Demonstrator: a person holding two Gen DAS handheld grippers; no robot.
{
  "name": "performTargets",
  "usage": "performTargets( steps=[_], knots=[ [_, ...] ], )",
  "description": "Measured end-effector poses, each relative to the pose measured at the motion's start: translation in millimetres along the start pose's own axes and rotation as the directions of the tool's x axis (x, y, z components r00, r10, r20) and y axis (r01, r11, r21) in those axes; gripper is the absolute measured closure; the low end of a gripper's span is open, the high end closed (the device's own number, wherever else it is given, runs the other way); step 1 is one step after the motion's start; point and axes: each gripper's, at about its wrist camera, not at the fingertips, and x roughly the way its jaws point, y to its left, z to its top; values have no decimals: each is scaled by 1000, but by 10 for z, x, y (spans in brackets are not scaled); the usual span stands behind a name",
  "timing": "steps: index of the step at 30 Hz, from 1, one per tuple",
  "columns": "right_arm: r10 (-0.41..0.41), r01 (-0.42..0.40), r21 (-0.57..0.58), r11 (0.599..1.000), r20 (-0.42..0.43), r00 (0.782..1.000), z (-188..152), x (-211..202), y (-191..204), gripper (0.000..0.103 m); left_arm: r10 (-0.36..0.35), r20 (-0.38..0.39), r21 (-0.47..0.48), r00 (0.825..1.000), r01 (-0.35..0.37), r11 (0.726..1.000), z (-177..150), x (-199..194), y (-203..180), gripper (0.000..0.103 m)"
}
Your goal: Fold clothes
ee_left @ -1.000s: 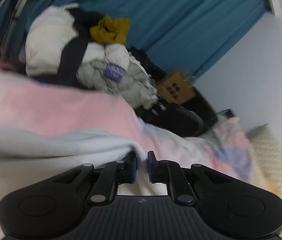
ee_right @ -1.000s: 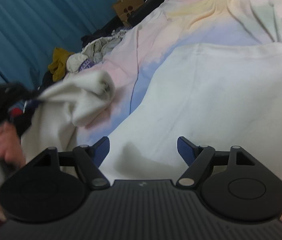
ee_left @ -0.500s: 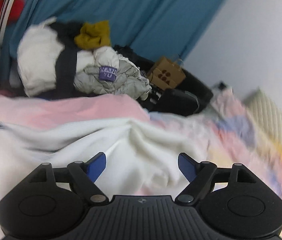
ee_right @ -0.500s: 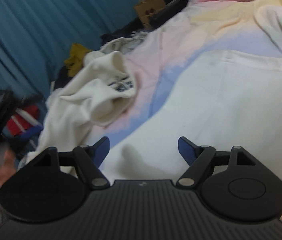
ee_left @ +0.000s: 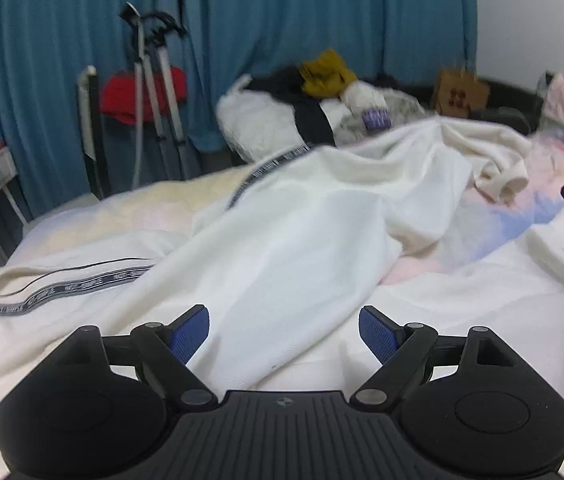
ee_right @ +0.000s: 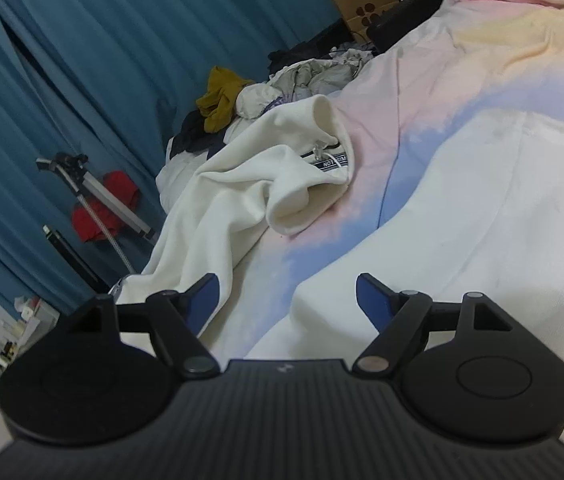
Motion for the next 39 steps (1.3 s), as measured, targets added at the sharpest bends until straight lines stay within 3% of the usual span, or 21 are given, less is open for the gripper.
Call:
performTargets(
  steps=[3,6,7,11,13,14,15,16,17,19,23,25,26,28,30,32,35,39],
  knots=[
    [-23,23,-12,1000,-31,999,97,68,51,25,-27,13,96,1000,25,995,-89,93,-96,23],
    [-45,45,-43,998,3,999,283,210,187,25,8,39,161,999,-14,987,-174,211,-186,27],
    [-61,62,-52,997,14,998,345,294,227,25,3,40,152,999,-9,988,-188,252,-184,35],
    [-154,154,-33,988,-11,988,567,876,305,26,-27,23,135,999,24,991,-234,476,-103,49],
    [-207,207,-9,978,-43,977,662,1201,321,28,-28,26,93,999,26,995,-254,568,-19,66],
    [-233,233,3,972,-60,971,709,1364,329,30,-32,30,67,999,30,997,-252,585,30,71],
    [-265,266,6,964,-72,962,756,1503,339,35,-37,36,39,999,36,999,-245,589,80,85],
    [-302,302,-10,953,-77,950,812,1594,371,58,-41,48,7,998,40,999,-230,578,138,96],
    [-338,336,-36,941,-80,938,878,1661,424,82,-46,66,-30,997,48,998,-210,554,203,98],
    [-395,389,-85,917,-71,916,1038,1762,545,91,-53,112,-112,992,66,992,-175,479,353,99],
    [-401,398,-219,891,31,915,1627,1764,996,96,-107,205,-285,973,164,944,-119,318,694,100],
    [-386,396,-318,862,96,918,1952,1736,1292,97,-147,240,-315,960,220,923,-102,226,778,100],
    [-364,387,-363,848,132,922,2097,1690,1450,96,-157,249,-302,956,230,925,-84,167,777,100],
    [-240,320,-441,839,228,944,2264,1463,1707,97,-184,280,-259,942,259,931,-60,39,739,100],
    [-111,264,-515,816,309,945,2360,1234,1866,97,-207,295,-215,933,276,937,-45,-55,678,100],
    [-79,266,-558,786,337,938,2296,1119,1733,96,-217,293,-163,931,273,948,-37,-102,598,99],
    [-173,303,-556,774,275,946,2019,1183,1184,96,-237,241,-116,941,270,956,-87,-49,491,99],
    [-296,350,-557,753,188,937,1650,1269,453,96,-269,136,-84,954,281,956,-206,116,338,99]
  ],
)
